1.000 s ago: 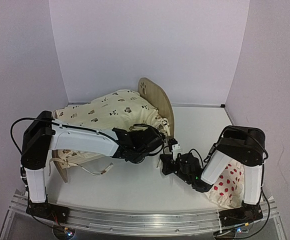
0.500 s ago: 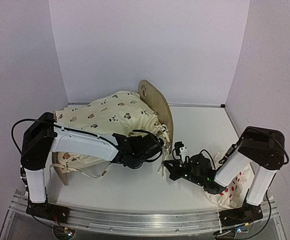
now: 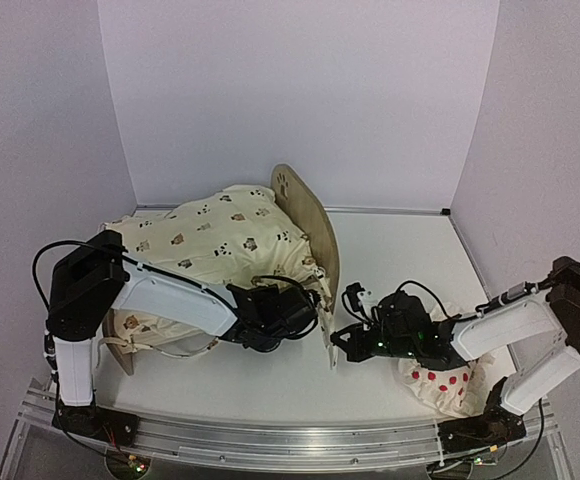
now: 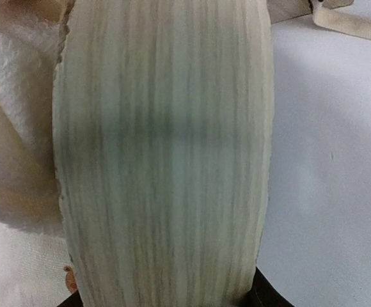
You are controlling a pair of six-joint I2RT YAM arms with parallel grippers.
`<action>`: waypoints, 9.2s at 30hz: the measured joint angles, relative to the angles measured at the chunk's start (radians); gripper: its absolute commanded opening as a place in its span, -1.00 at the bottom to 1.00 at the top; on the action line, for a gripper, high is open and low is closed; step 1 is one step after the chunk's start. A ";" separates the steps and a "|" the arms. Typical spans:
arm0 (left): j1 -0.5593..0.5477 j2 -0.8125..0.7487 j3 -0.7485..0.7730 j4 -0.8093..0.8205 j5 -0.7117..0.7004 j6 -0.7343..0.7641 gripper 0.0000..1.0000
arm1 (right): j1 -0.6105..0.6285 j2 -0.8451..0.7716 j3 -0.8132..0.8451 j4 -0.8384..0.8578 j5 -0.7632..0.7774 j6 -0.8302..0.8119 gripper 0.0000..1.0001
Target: Set up the pet bed
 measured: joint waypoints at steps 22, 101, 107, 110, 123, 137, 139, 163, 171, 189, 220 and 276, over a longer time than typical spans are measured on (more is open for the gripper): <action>-0.006 -0.044 -0.015 -0.083 0.058 -0.246 0.74 | -0.001 0.083 0.238 -0.468 -0.155 -0.014 -1.00; -0.127 0.232 0.157 0.261 0.375 -0.599 -0.08 | -0.063 0.052 0.341 -0.804 0.113 -0.155 -1.00; -0.128 0.264 0.154 0.332 0.316 -0.595 -0.81 | -0.064 0.057 0.341 -0.800 0.113 -0.149 -1.00; -0.128 0.269 0.144 0.351 0.312 -0.590 -1.00 | -0.064 0.063 0.341 -0.801 0.106 -0.147 -1.00; -0.143 0.062 -0.155 0.448 0.531 -0.573 -1.00 | -0.035 0.158 0.354 -0.775 -0.166 -0.176 -1.00; -0.178 -0.121 -0.314 0.465 0.770 -0.643 -1.00 | -0.031 0.167 0.374 -0.749 -0.269 -0.165 -1.00; -0.189 -0.149 -0.319 0.457 0.799 -0.649 -1.00 | -0.031 0.167 0.374 -0.749 -0.262 -0.165 -1.00; -0.112 -0.257 -0.309 0.404 0.748 -0.640 -1.00 | -0.051 -0.029 0.374 -0.644 -0.073 -0.163 0.03; -0.101 -0.261 -0.309 0.441 0.783 -0.630 -1.00 | -0.053 -0.002 0.323 -0.437 0.109 -0.182 -0.04; -0.081 -0.270 -0.320 0.463 0.792 -0.622 -1.00 | -0.053 0.160 0.372 -0.306 0.231 -0.216 -0.99; 0.106 -0.070 -0.068 0.496 0.866 -0.691 -1.00 | -0.066 -0.025 0.291 -0.350 0.099 -0.192 -1.00; 0.061 -0.016 -0.034 0.104 0.806 -0.562 -0.36 | -0.255 -0.129 0.181 -0.412 0.003 -0.179 -0.11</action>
